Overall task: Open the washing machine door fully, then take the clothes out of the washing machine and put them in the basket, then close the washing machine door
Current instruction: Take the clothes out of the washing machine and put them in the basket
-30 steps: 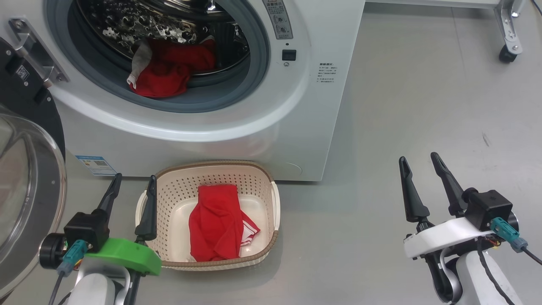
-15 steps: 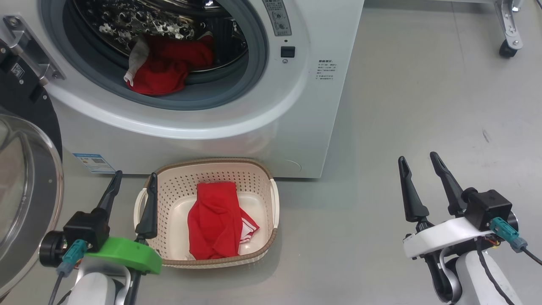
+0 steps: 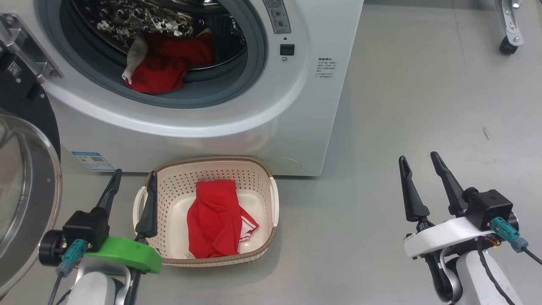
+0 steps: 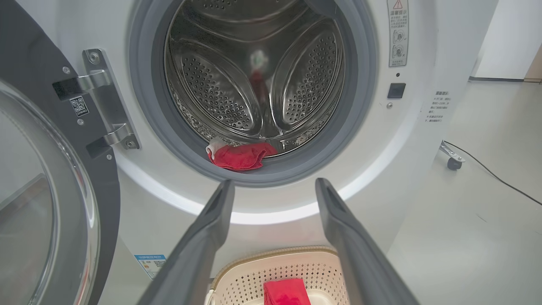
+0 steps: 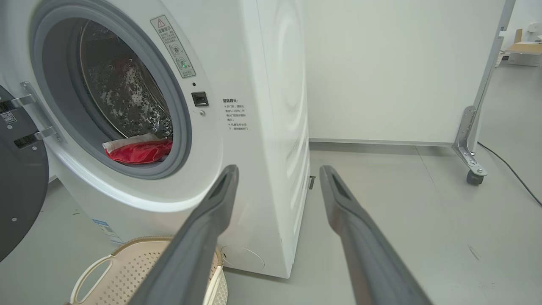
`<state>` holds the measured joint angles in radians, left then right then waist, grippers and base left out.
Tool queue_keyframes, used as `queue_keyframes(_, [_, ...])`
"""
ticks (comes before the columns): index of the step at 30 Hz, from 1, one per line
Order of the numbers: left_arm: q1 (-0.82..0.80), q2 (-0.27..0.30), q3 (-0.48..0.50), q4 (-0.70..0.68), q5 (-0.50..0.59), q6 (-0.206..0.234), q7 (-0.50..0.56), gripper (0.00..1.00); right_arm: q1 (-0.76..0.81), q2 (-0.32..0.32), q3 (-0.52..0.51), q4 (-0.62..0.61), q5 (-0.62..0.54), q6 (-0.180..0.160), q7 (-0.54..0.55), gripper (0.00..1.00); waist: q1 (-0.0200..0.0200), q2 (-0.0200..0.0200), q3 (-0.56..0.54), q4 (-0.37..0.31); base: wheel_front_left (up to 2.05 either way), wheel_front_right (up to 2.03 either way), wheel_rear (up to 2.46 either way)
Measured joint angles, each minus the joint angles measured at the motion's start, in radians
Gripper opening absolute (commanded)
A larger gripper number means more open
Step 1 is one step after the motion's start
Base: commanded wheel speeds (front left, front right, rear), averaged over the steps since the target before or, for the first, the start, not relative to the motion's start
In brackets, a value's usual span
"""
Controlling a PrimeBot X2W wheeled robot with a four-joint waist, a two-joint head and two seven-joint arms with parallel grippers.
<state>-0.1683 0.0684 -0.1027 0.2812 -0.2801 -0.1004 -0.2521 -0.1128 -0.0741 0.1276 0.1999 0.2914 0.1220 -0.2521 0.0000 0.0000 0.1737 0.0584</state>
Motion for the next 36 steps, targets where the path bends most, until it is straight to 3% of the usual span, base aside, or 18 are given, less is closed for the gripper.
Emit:
queue_keyframes(19, [0.0, 0.0, -0.005, -0.029, 0.006, 0.008, 0.0, 1.0, -0.001, -0.002, 0.01, -0.011, 0.0, 0.0, 0.0, 1.0, 0.0, 0.0, 0.026, -0.003, 0.0, 0.0, 0.0])
queue_keyframes(29, [-0.015, 0.021, -0.009, -0.052, 0.027, 0.02, 0.045, 1.0, -0.004, -0.01, 0.015, -0.034, -0.002, 0.0, 0.0, 1.0, 0.0, 0.0, 0.109, -0.019, 0.0, 0.0, 0.0])
queue_keyframes(36, [-0.124, 0.063, -0.008, -0.068, 0.07, 0.034, 0.119, 1.0, -0.044, -0.002, 0.025, -0.051, -0.002, 0.0, 0.0, 1.0, 0.0, 0.0, 0.19, -0.045, 0.0, 0.0, 0.0])
